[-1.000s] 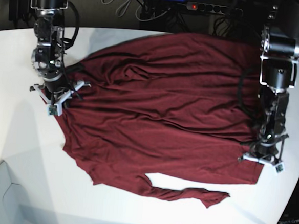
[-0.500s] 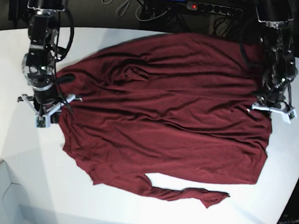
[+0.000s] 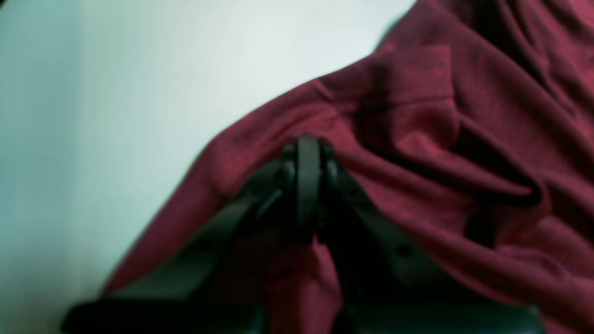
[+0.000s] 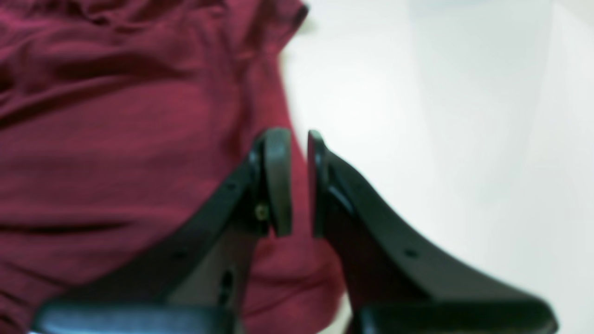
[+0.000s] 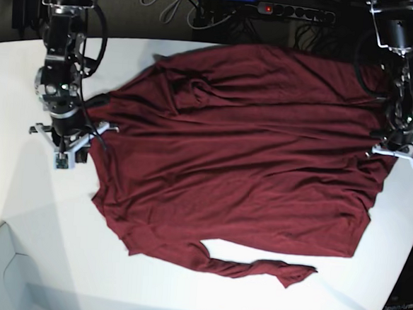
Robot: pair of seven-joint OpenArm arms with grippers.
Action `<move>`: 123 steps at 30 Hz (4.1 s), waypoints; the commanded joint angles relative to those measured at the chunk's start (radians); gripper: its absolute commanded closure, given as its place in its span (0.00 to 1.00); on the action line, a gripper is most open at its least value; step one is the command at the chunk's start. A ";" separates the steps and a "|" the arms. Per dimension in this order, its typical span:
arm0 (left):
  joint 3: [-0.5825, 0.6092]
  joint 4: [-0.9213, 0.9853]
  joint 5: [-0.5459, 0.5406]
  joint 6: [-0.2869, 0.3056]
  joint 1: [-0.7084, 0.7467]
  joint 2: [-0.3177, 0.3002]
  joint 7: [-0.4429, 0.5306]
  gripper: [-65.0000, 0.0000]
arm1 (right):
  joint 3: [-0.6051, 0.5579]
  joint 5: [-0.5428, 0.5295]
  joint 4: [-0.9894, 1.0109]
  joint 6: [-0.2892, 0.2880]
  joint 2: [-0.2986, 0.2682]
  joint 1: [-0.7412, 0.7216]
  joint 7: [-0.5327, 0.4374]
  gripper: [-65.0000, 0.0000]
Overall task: Layout the t-shirt on the table in an organized manner, then fold the t-shirt properly
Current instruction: 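Drag both grippers toward the collar edge, stretching the shirt flat, then release the shirt and hold both grippers at the collar edge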
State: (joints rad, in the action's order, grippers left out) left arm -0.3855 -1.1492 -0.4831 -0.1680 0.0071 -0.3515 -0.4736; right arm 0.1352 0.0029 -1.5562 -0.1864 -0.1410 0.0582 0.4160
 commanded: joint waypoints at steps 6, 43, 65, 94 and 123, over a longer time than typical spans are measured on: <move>0.003 -0.018 -0.006 -0.020 -0.069 0.009 -0.072 1.00 | 0.002 -0.004 -0.022 0.001 -0.007 0.007 -0.022 0.91; -0.452 -0.759 -0.357 -0.018 0.414 0.174 -0.503 0.99 | -0.015 -0.005 -0.390 0.001 0.119 0.375 -0.022 0.70; -0.387 -0.530 -0.142 -0.018 0.321 0.211 -0.486 0.95 | -0.024 -0.007 -0.385 0.001 0.117 0.411 -0.024 0.70; -0.157 -0.332 0.008 -0.018 0.123 0.125 -0.273 0.95 | -0.021 -0.004 -0.384 0.001 0.111 0.434 -0.024 0.70; -0.251 -0.651 0.008 -0.018 0.382 0.002 -0.409 0.95 | 0.016 -0.005 -0.390 0.001 0.113 0.461 -0.027 0.70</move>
State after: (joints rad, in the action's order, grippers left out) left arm -0.6266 -1.7863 -0.4789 -0.1860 0.3901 -0.3325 -0.8940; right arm 0.1474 0.0021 -1.9255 -0.1871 -0.0227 0.5194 0.4107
